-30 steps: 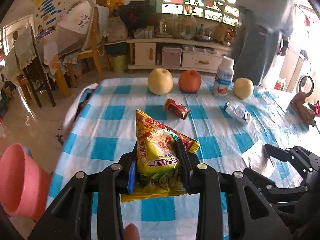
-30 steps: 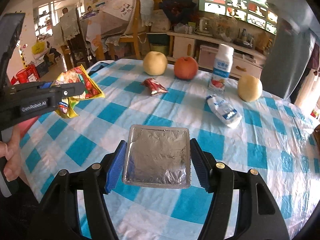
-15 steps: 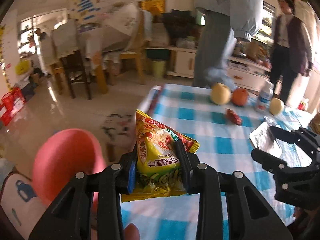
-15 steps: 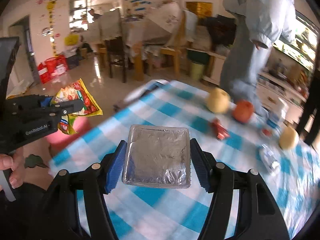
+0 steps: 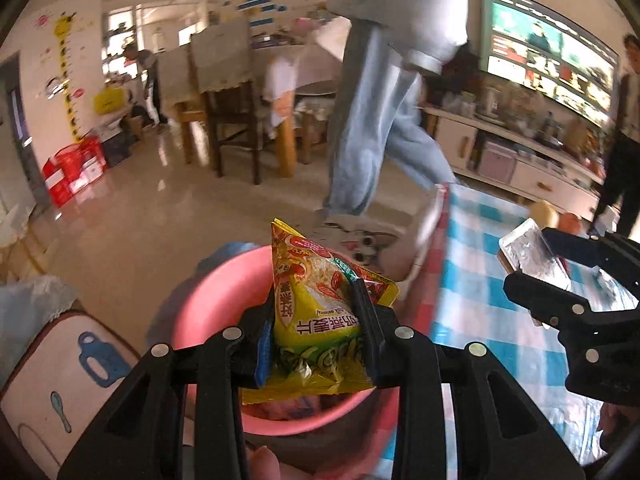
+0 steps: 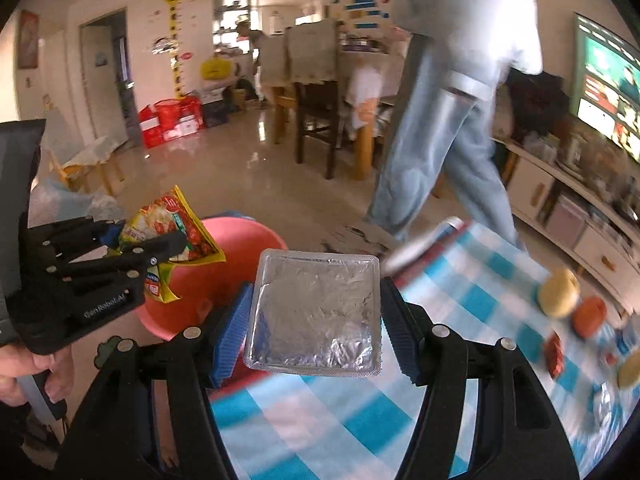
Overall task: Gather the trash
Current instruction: 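Carry the yellow bag and foil tray with both grippers over the pink bucket, then open the left gripper to drop the yellow bag while the right gripper drops the tray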
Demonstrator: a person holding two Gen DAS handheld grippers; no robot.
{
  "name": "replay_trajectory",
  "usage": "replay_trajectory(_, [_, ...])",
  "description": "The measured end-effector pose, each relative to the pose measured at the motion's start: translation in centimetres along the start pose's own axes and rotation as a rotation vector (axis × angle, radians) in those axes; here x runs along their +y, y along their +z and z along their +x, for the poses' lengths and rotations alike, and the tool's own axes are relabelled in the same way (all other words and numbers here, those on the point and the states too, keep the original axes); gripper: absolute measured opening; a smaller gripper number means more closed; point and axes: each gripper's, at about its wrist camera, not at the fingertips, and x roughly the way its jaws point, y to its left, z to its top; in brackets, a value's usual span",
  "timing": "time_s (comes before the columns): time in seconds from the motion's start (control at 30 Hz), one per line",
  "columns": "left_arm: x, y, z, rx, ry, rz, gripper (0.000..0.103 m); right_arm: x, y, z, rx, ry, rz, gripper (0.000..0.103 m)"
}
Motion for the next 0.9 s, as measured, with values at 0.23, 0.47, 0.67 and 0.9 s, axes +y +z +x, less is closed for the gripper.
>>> replay_trajectory(0.23, [4.7, -0.1, 4.1, 0.054, 0.040, -0.050, 0.036, 4.0, 2.5, 5.0, 0.026, 0.054, -0.069, 0.064])
replay_trajectory(0.47, [7.0, -0.8, 8.4, 0.135, 0.054, -0.087, 0.037, 5.9, 3.3, 9.4, 0.082, 0.093, -0.089, 0.064])
replay_trajectory(0.67, [8.3, -1.2, 9.8, 0.158, 0.096, -0.089, 0.063, 6.4, 2.9, 11.6, 0.116, 0.080, -0.100, 0.072])
replay_trajectory(0.9, [8.9, -1.2, 10.3, 0.166, 0.149, -0.083, 0.089, 4.4, 1.9, 10.6, 0.105, 0.073, -0.051, 0.074])
